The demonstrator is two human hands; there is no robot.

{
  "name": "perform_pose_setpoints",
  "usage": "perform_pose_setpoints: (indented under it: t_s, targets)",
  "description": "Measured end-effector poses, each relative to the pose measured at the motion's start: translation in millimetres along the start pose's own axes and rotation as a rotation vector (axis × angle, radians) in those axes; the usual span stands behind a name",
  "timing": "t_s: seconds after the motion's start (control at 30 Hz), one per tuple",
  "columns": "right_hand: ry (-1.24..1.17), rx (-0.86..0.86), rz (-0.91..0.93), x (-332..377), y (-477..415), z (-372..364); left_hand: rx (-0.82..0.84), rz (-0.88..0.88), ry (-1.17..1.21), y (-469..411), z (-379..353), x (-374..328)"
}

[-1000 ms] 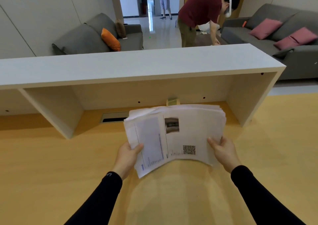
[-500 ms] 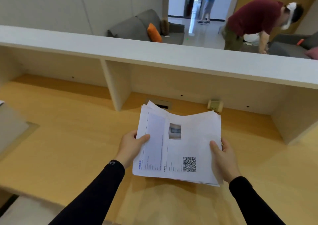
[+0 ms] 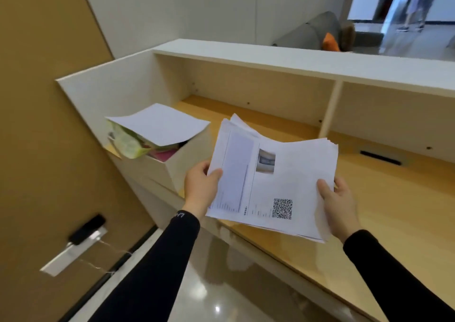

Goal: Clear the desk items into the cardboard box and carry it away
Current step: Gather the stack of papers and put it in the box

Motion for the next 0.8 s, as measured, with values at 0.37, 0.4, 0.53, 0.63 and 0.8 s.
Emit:
perform_pose_setpoints:
  t_s: [0.37,0.4,0.53,0.63,0.8]
  targets:
    - [-0.07,0.219,-0.004,77.8,-30.1,-155.6,-0.21,-0.235,-0.208,-84.4,118.1,-67.2]
    - [-0.081,0.236,0.009,86.7,-37.6,-168.3,-0.23,-0.257,-0.236,-98.0,125.5,-77.0]
    - [-0.119,0.322,0.089,116.9,-72.2,-223.3,-0.281,-0.303,-0.366,-154.9,153.5,-111.3]
    - [-0.098,0.376,0.122,129.6,-96.0,-260.9,-0.283,-0.334,-0.504,-191.0,166.3,-125.2]
    - [0.023,0.515,0.035,125.7,-118.4,-311.3,-0.284,-0.375,-0.694,-245.8,175.5,-125.0]
Point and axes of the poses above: each hand's wrist, its own y-axis away from the middle knuckle, its own z-axis out of the back of the hand, x = y × z, the point moved 6 cm from there along -y, towards the middle knuckle, and after that the axes turned 12 degrees about y, right-handed, at the moved point
